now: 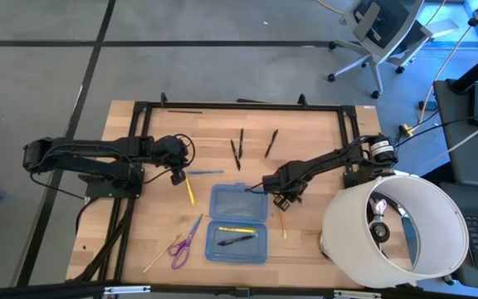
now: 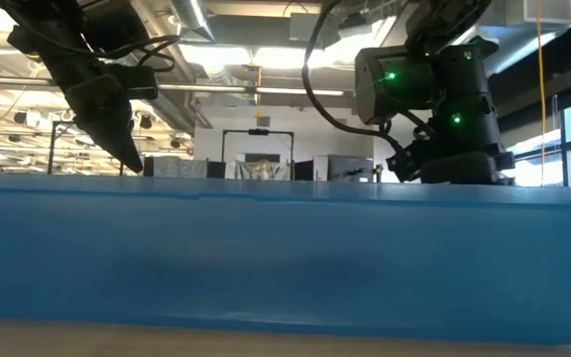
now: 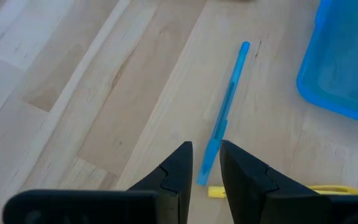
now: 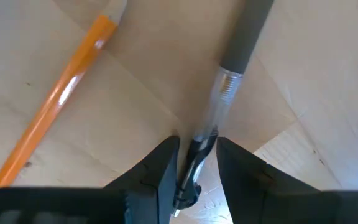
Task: Pick & place school supplies into a supply box
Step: Put the black pen into the blue supply box
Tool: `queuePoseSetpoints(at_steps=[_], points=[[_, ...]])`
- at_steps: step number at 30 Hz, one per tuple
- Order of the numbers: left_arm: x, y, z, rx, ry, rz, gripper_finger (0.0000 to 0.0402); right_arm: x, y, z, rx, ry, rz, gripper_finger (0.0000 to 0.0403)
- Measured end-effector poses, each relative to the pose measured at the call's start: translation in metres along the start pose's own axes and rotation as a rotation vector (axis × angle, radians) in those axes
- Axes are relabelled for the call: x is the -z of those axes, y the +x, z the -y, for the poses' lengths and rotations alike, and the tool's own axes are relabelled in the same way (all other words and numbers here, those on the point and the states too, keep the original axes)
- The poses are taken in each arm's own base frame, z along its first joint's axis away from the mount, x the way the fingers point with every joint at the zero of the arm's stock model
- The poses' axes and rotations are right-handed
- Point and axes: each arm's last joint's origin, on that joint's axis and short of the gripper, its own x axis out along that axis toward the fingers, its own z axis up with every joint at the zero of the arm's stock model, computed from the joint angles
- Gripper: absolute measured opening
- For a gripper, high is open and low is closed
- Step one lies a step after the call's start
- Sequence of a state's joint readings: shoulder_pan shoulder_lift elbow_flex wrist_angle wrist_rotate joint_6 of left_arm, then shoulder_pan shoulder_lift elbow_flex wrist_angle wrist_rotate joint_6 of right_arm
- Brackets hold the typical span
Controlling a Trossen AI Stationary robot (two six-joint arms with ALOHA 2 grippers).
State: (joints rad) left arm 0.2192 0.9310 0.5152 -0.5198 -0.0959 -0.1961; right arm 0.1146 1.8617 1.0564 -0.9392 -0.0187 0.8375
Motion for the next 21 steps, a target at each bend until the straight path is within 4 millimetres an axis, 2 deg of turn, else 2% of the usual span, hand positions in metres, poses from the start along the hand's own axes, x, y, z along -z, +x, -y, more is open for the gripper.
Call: queuePoseSetpoints(at_steps=[5, 14, 17, 21], points=[[0.0, 0.0, 0.0, 0.0, -0.001, 0.0, 0.0075, -0.0002, 0.0003, -0.0008, -0.013, -0.006, -0.003, 0.0111], [0.0, 0.0, 0.0, 0.0, -0.003, 0.0, 0.0075, -0.0007, 0.0004, -0.0028, -0.06, -0.013, -0.03, 0.0047], [0.0, 0.0, 0.0, 0.0, -0.023, 0.0, 0.0075, -0.0007, 0.0004, -0.0029, -0.062, -0.004, -0.032, 0.0045], [0.0, 0.0, 0.0001, 0.0, -0.026, 0.0, 0.0075, -0.0006, 0.0007, -0.0031, -0.06, -0.004, -0.028, 0.0062]])
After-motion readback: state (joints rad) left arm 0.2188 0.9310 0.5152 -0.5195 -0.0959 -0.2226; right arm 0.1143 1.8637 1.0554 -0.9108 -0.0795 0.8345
